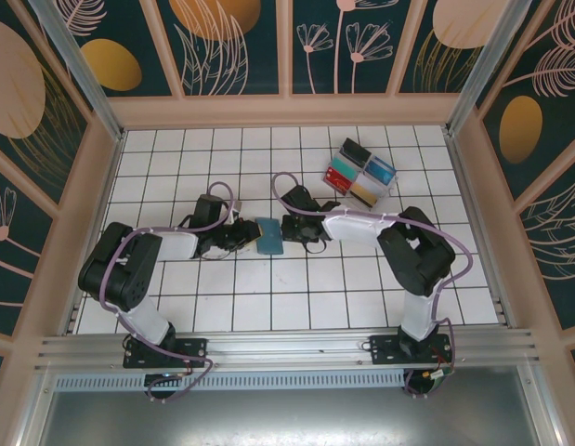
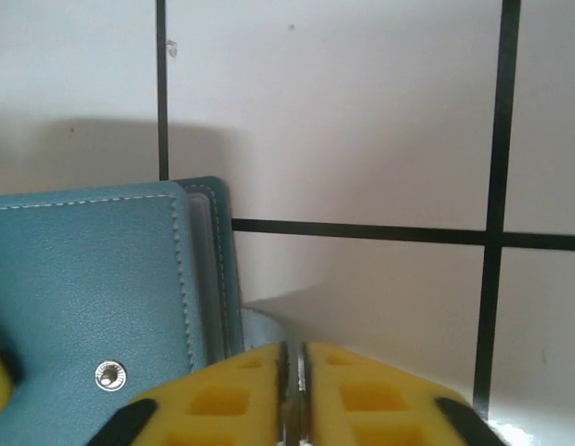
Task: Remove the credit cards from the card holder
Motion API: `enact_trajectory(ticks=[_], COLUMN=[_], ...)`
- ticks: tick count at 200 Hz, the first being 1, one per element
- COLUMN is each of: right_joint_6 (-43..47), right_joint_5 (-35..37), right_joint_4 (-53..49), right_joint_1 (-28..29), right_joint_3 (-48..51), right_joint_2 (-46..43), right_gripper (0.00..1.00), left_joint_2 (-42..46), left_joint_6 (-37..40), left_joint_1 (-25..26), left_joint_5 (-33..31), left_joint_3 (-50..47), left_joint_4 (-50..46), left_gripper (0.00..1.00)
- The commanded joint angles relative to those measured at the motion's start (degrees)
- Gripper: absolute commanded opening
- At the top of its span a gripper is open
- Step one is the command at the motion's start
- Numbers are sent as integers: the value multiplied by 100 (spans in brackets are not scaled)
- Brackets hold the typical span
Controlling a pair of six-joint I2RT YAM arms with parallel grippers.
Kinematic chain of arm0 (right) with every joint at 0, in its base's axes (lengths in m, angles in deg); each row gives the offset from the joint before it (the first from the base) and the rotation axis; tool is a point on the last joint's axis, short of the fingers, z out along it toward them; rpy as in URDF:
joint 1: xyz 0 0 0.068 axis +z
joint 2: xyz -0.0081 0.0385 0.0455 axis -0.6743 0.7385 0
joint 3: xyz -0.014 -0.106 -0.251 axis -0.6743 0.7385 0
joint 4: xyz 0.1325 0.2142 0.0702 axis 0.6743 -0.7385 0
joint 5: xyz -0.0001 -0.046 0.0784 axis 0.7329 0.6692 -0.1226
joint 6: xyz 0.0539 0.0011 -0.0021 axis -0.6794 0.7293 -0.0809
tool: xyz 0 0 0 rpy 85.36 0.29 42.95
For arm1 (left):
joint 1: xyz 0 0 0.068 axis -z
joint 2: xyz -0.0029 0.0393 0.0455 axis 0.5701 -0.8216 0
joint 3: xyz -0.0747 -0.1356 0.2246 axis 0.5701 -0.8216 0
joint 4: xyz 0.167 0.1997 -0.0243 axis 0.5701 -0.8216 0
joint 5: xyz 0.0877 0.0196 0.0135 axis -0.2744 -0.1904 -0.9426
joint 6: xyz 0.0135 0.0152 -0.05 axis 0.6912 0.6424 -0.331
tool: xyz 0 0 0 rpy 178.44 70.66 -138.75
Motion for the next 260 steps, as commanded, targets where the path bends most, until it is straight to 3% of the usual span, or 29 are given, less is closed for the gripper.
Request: enact_trajectory(ticks=[1, 46, 78, 110, 138, 163, 213, 260], right_joint_6=[140, 636, 899, 893, 844, 806, 584, 669], right_joint_5=[-116, -26, -518, -718, -742, -548, -303, -406], right_joint_4=[142, 442, 871, 1086, 966, 676, 479, 375], right_joint_1=[-10, 132, 301, 536, 618, 585, 119, -235], right_joint_3=[-90, -232, -393, -670, -918, -1034, -614, 3], right_joint_2=[-48, -568, -716, -570, -273, -111, -270, -376], right_gripper=[4, 4, 5, 5, 6, 6, 5, 5], left_joint_2=[420, 1042, 1635, 2222, 2543, 2659, 2453, 1857], left_joint_6=[255, 358, 85, -371, -535, -566, -233, -159], left_joint_1=[-38, -112, -372, -849, -901, -920, -920, -886], left_joint_5=[-414, -1362, -1846, -2329, -2948, -3037, -2264, -976], left_joint_3=[263, 346, 63, -351, -618, -755, -708, -595], left_joint_4=[-603, -1228, -1288, -1413, -1607, -1594, -1237, -592], left_gripper=[46, 85, 95, 96, 96, 96, 95, 83])
